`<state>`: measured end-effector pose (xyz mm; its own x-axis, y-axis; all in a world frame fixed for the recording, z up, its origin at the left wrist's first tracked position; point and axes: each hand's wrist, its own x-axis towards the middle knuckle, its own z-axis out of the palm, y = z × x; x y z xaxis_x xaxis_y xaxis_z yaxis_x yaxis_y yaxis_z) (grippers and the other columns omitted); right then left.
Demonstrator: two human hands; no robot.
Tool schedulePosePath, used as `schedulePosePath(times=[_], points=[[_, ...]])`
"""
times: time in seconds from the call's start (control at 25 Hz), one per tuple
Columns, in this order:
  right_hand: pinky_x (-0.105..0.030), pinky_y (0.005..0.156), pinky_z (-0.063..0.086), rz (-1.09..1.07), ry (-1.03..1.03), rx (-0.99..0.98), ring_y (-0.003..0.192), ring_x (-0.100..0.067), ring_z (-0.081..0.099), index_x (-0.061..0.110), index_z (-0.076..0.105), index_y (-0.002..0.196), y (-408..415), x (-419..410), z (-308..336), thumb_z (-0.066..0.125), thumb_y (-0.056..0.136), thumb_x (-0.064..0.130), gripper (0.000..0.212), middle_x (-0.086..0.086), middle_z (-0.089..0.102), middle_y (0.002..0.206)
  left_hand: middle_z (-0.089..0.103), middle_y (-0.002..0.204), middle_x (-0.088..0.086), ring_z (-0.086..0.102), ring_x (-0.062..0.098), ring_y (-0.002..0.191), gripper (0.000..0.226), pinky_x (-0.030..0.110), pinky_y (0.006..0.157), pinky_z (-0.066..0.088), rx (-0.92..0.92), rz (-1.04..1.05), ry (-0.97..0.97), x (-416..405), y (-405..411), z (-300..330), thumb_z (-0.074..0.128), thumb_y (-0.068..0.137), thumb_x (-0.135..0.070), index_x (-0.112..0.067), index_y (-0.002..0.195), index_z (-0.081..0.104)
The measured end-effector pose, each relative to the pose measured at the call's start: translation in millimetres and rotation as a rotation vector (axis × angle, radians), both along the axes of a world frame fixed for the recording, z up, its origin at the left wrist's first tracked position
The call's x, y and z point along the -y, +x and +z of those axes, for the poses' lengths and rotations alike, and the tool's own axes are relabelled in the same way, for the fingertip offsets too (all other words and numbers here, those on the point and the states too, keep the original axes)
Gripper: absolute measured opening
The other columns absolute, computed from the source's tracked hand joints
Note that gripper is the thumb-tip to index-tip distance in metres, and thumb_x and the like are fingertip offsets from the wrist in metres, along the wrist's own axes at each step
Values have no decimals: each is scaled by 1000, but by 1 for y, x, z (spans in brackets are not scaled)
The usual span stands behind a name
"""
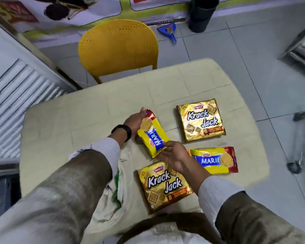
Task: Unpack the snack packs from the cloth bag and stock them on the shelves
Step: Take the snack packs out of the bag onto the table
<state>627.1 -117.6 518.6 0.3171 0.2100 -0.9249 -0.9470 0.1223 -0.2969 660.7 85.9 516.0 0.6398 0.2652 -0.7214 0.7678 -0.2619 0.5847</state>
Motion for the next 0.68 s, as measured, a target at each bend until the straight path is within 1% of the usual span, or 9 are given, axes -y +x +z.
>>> schedulePosePath(times=[0.16, 0.24, 0.28, 0.36, 0.44, 0.52, 0.6, 0.64, 0.68], points=[[-36, 76, 55, 51, 0, -12, 85, -27, 65, 8, 58, 89, 10, 6, -11, 51, 96, 4, 10, -15, 69, 94, 54, 150, 7, 51, 25, 135, 73, 32, 112, 34, -13, 1, -39, 0, 13, -14, 25, 100, -67, -17, 142, 57], [-33, 67, 53, 64, -76, 18, 78, -24, 65, 8, 58, 94, 11, 3, -14, 54, 95, 5, 4, -13, 68, 90, 51, 152, 6, 48, 24, 139, 61, 26, 108, 31, 49, 20, 11, -6, 3, -17, 29, 105, -55, -15, 145, 53], [-32, 59, 50, 44, -154, 47, 68, -21, 62, 7, 58, 97, 9, 0, -14, 56, 93, 5, 4, -12, 65, 83, 52, 151, 6, 48, 22, 139, 55, 24, 106, 31, 102, 56, 50, -10, -5, -16, 34, 106, -49, -14, 144, 54], [-28, 47, 43, -36, -332, 142, 47, -17, 52, 6, 60, 93, 3, -11, -14, 58, 88, 2, 7, -10, 56, 66, 58, 144, 3, 53, 16, 130, 45, 22, 102, 35, 224, 222, 48, -24, -29, -7, 49, 104, -39, -12, 139, 59], [-30, 49, 44, -5, -346, 242, 49, -21, 50, 7, 62, 82, -13, -33, -3, 57, 86, 1, 9, -10, 55, 64, 66, 127, 1, 61, 13, 112, 33, 27, 97, 45, 319, 448, -67, -45, -69, 10, 59, 100, -26, -16, 131, 65], [-32, 54, 45, 165, -227, 316, 57, -22, 51, 11, 62, 87, -41, -61, 7, 59, 88, 2, 10, -10, 56, 71, 72, 105, 6, 67, 16, 88, 20, 29, 81, 53, 363, 678, -159, -67, -127, 26, 60, 96, -10, -16, 112, 71], [-38, 64, 53, 534, -195, 468, 69, -26, 61, 16, 63, 100, -81, -87, 7, 69, 85, 12, 16, -11, 63, 84, 72, 87, 9, 65, 19, 73, 21, 25, 67, 53, 330, 822, -142, -83, -198, 34, 57, 92, 5, -10, 97, 71], [-41, 77, 57, 780, -252, 579, 84, -28, 65, 18, 63, 111, -99, -96, 2, 76, 81, 23, 33, -12, 65, 99, 72, 82, 9, 64, 20, 70, 24, 24, 63, 53, 288, 852, -128, -85, -229, 31, 55, 91, 9, -9, 91, 70], [-42, 91, 54, 995, -336, 678, 102, -30, 62, 19, 57, 124, -118, -106, -1, 81, 75, 34, 56, -13, 60, 116, 72, 80, 11, 63, 20, 68, 27, 24, 61, 52, 232, 864, -118, -86, -260, 25, 52, 90, 11, -9, 87, 70]])
